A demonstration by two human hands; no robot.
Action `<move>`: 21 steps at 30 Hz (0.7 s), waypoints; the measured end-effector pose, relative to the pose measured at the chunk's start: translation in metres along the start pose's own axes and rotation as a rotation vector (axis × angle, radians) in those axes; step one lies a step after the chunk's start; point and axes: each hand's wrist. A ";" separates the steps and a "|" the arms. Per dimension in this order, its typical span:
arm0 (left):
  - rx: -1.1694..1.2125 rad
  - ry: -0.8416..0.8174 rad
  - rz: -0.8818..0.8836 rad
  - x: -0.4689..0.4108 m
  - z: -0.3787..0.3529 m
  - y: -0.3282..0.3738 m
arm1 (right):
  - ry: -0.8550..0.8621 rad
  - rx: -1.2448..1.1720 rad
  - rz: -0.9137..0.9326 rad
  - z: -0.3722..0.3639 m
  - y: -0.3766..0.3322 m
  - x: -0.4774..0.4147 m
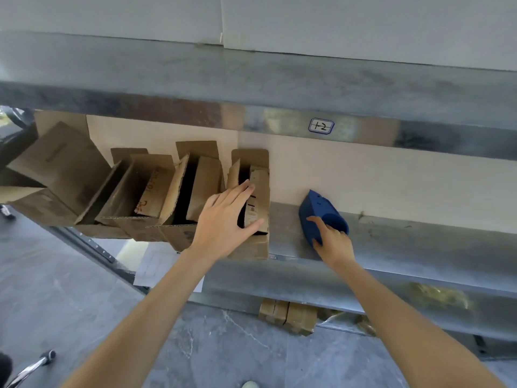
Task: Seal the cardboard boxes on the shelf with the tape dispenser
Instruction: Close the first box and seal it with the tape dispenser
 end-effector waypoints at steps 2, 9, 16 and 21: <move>0.006 -0.002 -0.014 -0.003 0.000 0.003 | 0.005 -0.001 -0.033 0.007 0.013 0.007; 0.016 -0.015 -0.027 -0.008 -0.005 0.007 | 0.033 0.019 -0.154 0.027 0.054 0.029; 0.023 -0.020 -0.029 -0.003 -0.005 0.009 | 0.023 -0.004 -0.215 0.041 0.081 0.039; 0.031 -0.027 -0.032 0.002 -0.003 0.011 | -0.012 -0.110 -0.208 0.042 0.083 0.039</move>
Point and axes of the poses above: each hand's wrist, its own x-axis away from the middle knuckle, its own z-axis out of the back of the hand, y = z × x, and after that the axes turned 9 degrees about -x, right-handed
